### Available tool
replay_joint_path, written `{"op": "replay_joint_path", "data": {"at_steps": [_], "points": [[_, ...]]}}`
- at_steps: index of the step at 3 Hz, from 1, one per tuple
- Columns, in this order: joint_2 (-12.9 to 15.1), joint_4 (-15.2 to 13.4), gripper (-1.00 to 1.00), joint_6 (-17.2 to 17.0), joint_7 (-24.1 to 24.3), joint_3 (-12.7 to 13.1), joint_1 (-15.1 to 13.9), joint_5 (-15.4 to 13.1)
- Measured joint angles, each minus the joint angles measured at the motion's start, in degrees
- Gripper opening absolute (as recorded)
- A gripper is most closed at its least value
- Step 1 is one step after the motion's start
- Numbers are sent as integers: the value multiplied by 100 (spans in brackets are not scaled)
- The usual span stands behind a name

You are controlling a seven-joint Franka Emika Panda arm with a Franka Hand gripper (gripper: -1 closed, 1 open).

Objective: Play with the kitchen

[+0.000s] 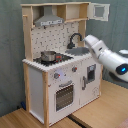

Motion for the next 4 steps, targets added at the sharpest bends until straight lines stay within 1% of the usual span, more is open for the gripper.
{"op": "replay_joint_path", "data": {"at_steps": [1, 2, 4], "points": [[-15, 12, 100, -324, -169, -323, 234, -223], [-41, 51, 100, -682, -257, -593, 460, -492], [-84, 182, 100, -1468, -260, -1029, 880, -1094]]}}
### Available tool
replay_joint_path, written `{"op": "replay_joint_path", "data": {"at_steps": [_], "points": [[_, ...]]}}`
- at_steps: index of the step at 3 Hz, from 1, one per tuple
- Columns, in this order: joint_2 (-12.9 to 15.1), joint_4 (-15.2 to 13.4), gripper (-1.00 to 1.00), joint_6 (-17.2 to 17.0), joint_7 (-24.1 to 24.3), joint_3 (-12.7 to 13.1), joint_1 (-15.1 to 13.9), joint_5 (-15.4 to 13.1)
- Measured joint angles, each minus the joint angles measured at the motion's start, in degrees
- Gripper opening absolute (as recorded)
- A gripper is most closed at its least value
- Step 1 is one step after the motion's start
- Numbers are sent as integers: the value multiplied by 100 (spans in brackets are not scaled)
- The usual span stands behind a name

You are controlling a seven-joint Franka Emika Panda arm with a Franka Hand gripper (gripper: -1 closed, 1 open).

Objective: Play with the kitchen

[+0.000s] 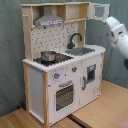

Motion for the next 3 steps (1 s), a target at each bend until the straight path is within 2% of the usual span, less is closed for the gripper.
{"op": "replay_joint_path", "data": {"at_steps": [1, 3], "points": [[-4, 123, 100, -513, 22, -246, 213, -287], [-8, 324, 100, -1516, 427, -605, 460, -766]]}}
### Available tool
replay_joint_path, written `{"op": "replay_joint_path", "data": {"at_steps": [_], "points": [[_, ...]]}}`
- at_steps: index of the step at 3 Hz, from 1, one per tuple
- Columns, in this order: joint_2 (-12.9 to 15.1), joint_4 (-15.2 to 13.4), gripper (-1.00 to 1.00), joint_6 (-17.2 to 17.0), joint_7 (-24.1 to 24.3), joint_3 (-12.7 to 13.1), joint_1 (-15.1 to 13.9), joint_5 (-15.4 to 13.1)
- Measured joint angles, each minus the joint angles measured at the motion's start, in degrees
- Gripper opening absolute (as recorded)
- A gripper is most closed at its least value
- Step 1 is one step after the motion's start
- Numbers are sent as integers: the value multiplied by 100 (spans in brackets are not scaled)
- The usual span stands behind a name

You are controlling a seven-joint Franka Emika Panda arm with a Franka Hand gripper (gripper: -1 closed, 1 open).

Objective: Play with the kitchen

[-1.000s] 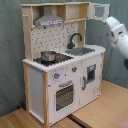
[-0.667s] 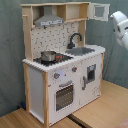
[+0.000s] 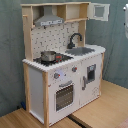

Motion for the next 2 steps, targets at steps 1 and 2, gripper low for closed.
{"op": "replay_joint_path", "data": {"at_steps": [1, 2], "points": [[3, -21, 100, -341, 407, -165, -3, -140], [19, -111, 100, -543, 880, -418, -52, -209]]}}
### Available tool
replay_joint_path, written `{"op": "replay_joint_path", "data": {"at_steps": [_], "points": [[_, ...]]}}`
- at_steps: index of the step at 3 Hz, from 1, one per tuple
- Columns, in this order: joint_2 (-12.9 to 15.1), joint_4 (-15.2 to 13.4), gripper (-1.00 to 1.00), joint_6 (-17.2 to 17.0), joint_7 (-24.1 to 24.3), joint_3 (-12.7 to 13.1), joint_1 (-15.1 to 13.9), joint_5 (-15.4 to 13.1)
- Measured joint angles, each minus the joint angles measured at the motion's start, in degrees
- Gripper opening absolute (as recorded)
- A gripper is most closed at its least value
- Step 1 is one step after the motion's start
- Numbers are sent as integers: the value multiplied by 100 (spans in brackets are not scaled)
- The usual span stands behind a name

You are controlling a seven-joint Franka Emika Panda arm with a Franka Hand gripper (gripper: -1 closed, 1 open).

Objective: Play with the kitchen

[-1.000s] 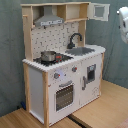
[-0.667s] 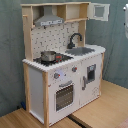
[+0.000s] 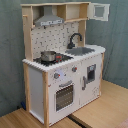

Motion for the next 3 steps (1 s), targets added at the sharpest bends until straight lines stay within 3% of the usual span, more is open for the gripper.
{"op": "replay_joint_path", "data": {"at_steps": [2, 3], "points": [[-4, -464, 100, -40, 691, -848, 27, -248], [-2, -827, 100, 49, 1026, -1127, 41, -305]]}}
